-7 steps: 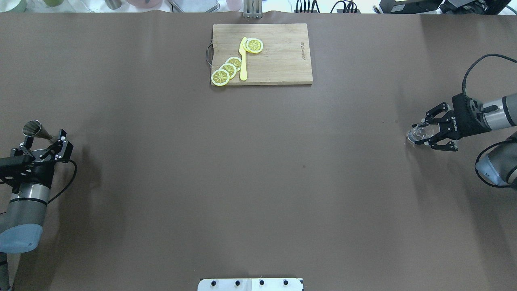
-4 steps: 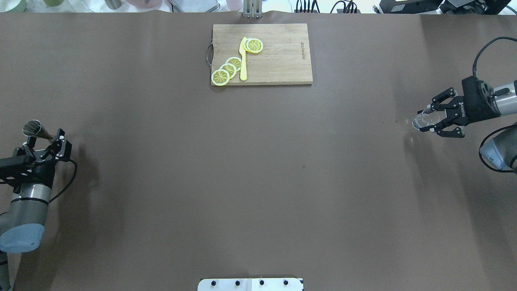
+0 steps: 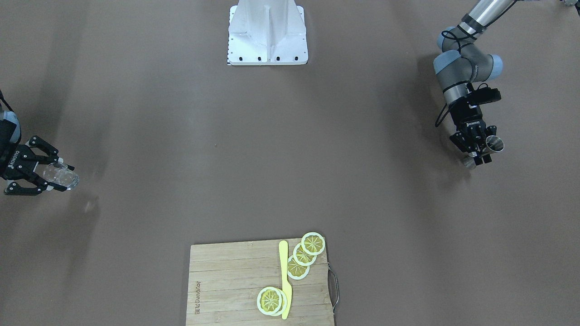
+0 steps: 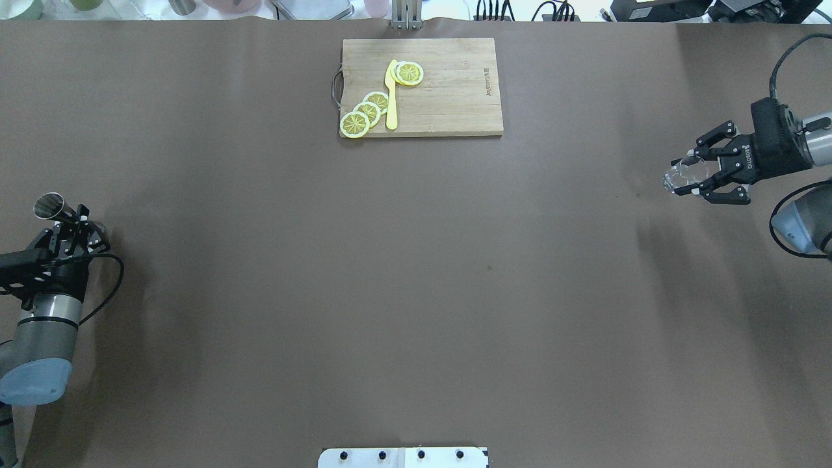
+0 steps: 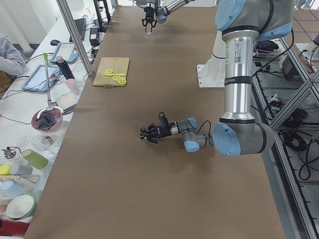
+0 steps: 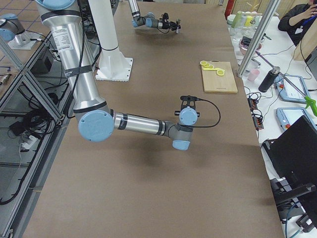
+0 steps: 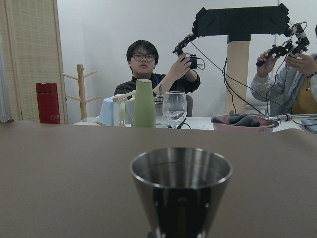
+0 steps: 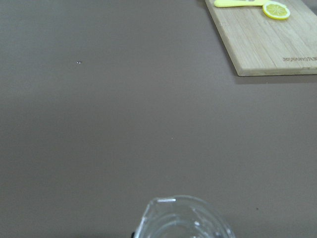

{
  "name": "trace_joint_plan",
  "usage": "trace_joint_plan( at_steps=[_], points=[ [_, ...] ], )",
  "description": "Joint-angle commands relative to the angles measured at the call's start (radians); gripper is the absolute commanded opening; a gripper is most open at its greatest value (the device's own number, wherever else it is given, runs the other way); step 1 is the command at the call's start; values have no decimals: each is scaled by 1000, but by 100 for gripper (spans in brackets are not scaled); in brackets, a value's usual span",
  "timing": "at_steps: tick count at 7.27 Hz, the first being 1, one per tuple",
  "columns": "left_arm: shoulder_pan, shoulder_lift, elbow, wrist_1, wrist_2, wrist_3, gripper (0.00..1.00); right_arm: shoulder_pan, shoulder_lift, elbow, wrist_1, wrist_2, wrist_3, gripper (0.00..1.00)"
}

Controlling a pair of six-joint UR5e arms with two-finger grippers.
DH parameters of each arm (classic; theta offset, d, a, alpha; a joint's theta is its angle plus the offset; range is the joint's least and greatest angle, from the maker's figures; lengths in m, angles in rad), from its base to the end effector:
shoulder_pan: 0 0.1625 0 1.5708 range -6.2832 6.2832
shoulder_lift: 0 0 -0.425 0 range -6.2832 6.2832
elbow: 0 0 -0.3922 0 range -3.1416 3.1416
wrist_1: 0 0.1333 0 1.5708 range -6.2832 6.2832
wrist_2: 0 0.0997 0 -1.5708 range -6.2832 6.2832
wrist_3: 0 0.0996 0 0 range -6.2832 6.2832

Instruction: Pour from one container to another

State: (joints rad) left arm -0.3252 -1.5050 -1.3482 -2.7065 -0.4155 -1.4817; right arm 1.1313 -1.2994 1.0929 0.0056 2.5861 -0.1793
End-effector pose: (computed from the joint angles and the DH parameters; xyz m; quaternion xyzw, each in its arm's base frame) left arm 0.3492 -0.3546 0.6500 0.5580 0.2347 -0.3129 0.7319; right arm -0.1981 -0.5358 0.5651 0.4993 -0.4450 -0.4990 0.5510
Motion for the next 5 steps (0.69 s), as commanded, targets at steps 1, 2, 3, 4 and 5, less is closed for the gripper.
trace_joint_plan(
  at_steps=[1,2,3,4,5],
  points=[
    [-6,0,-9,7,-3,6,2,4,21,12,-9,-6,1,0],
    [-12,-1,-17,-1,-5,84,0,27,57,5,-21,3,4,0],
    [-38,-7,-29,-39,-35,172,0,45,77,15,-73,9,6,0],
    [-73,-52,-26,-159,-110,263,0,50,98,27,-99,23,17,0],
    [-107,-93,-20,-229,-174,448,0,53,100,89,-178,25,40,0]
  ],
)
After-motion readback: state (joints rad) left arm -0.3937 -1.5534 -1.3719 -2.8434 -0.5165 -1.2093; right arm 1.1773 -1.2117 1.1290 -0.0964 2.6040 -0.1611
